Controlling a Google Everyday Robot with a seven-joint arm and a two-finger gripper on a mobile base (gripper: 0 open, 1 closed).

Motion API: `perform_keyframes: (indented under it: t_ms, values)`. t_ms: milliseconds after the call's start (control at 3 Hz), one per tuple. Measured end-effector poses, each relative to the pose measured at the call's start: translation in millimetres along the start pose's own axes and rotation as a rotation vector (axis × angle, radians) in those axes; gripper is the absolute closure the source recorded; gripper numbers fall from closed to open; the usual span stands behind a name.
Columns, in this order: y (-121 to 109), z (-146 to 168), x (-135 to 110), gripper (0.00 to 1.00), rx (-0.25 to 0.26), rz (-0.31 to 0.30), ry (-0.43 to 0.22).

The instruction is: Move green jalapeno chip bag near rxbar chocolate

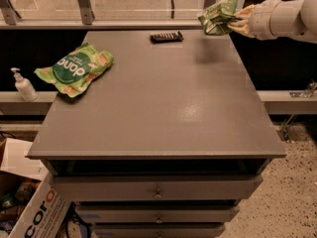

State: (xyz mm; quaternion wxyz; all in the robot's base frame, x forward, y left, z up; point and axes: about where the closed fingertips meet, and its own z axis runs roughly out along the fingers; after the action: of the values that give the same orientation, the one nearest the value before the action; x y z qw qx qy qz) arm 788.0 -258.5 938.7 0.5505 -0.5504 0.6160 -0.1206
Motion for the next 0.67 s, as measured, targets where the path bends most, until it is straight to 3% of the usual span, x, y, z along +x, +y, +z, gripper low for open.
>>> perform_keyframes:
  t_ms: [333,667]
  values:
    - [-8.3,23.4,11.6,1.00,0.024,-0.029,0.027]
    - [0.6,46.4,21.0,1.00,0.008,-0.030,0.043]
